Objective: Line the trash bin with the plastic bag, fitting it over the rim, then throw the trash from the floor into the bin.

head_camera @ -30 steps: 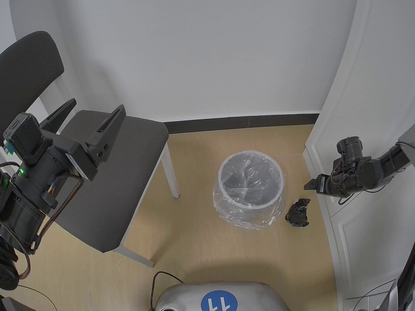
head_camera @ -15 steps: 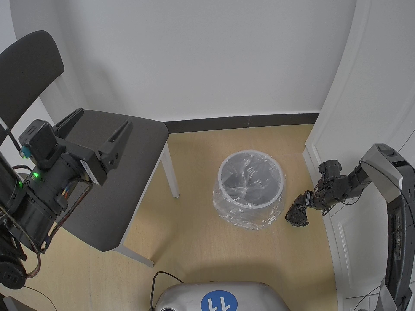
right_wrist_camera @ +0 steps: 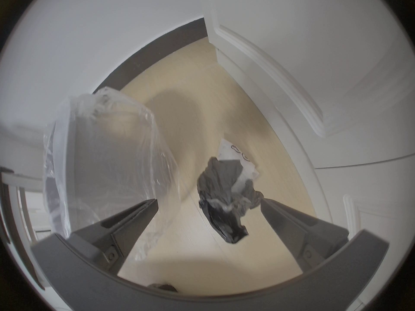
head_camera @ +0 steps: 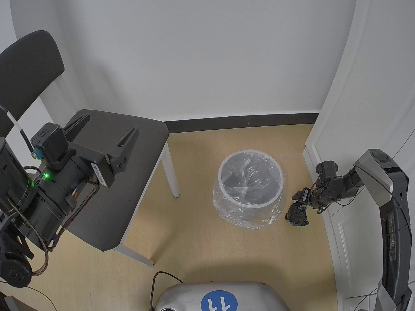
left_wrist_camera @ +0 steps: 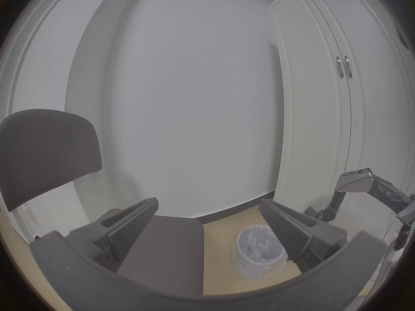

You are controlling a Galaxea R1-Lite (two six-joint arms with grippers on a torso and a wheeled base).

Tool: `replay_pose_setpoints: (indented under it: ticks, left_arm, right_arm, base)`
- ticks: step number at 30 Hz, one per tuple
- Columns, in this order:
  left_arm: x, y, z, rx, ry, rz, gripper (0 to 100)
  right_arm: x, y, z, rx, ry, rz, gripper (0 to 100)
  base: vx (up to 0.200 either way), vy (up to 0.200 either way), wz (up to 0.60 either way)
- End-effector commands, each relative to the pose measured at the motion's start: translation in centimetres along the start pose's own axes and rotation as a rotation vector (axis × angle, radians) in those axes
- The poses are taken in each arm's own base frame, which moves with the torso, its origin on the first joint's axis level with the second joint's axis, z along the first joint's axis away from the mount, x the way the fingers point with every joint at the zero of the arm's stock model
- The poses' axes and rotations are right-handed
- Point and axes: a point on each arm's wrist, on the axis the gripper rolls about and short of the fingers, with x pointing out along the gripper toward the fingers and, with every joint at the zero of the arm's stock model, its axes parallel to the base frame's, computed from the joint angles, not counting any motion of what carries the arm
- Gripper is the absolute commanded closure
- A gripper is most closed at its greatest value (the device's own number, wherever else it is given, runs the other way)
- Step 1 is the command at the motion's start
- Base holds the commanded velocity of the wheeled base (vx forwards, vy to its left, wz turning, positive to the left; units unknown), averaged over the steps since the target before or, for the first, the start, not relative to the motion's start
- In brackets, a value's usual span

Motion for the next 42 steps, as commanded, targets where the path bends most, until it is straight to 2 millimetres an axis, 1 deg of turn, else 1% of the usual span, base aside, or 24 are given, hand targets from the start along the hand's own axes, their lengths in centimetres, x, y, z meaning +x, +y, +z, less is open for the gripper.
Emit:
replay_pose_setpoints:
  ticks: [1, 3, 4, 10, 18, 23, 28, 30, 35, 42]
  left_arm:
    - [0.0, 0.0, 0.1, 0.0, -0.003, 0.0, 0]
    - [0.0, 0.0, 0.1, 0.0, -0.003, 0.0, 0]
    - [0.0, 0.0, 0.1, -0.001, -0.004, 0.001, 0]
    - [0.0, 0.0, 0.1, -0.001, -0.003, -0.001, 0]
    - [0.0, -0.1, 0.0, 0.0, 0.0, -0.002, 0]
    - [0.1, -0.1, -0.2, 0.002, 0.006, -0.003, 0]
    - [0.0, -0.1, -0.2, 0.002, 0.006, -0.003, 0]
    - [0.0, -0.1, -0.2, 0.0, 0.006, -0.003, 0]
    - [0.1, -0.1, -0.2, 0.003, 0.009, -0.003, 0]
    - [0.1, -0.2, -0.3, 0.003, 0.012, -0.005, 0]
  right_arm:
    - [2.4, 0.0, -0.2, 0.025, -0.012, -0.009, 0]
    - [2.4, 0.0, -0.2, 0.025, -0.012, -0.009, 0]
    - [3.6, 0.0, -0.7, 0.012, -0.025, -0.045, 0]
    - [4.9, 0.6, -1.1, -0.006, -0.043, -0.05, 0]
    - [5.4, 0.6, -1.0, -0.002, -0.057, -0.066, 0]
    - [6.0, 0.5, -1.0, 0.001, -0.079, -0.101, 0]
    - [6.0, 0.5, -1.0, 0.0, -0.079, -0.105, 0]
    - [6.1, 0.5, -1.1, 0.0, -0.069, -0.11, 0]
    - [6.1, 0.5, -1.1, -0.006, 0.025, -0.172, 0]
    - [6.1, 0.6, -1.2, -0.007, 0.032, -0.175, 0]
  base:
    - [0.0, 0.0, 0.0]
    - [0.0, 0.0, 0.0]
    - [0.0, 0.0, 0.0]
    - [0.0, 0.0, 0.0]
    - [0.0, 0.0, 0.0]
    - [0.0, 0.0, 0.0]
    - [0.0, 0.0, 0.0]
    - [0.0, 0.0, 0.0]
    - [0.0, 0.0, 0.0]
    - [0.0, 0.0, 0.0]
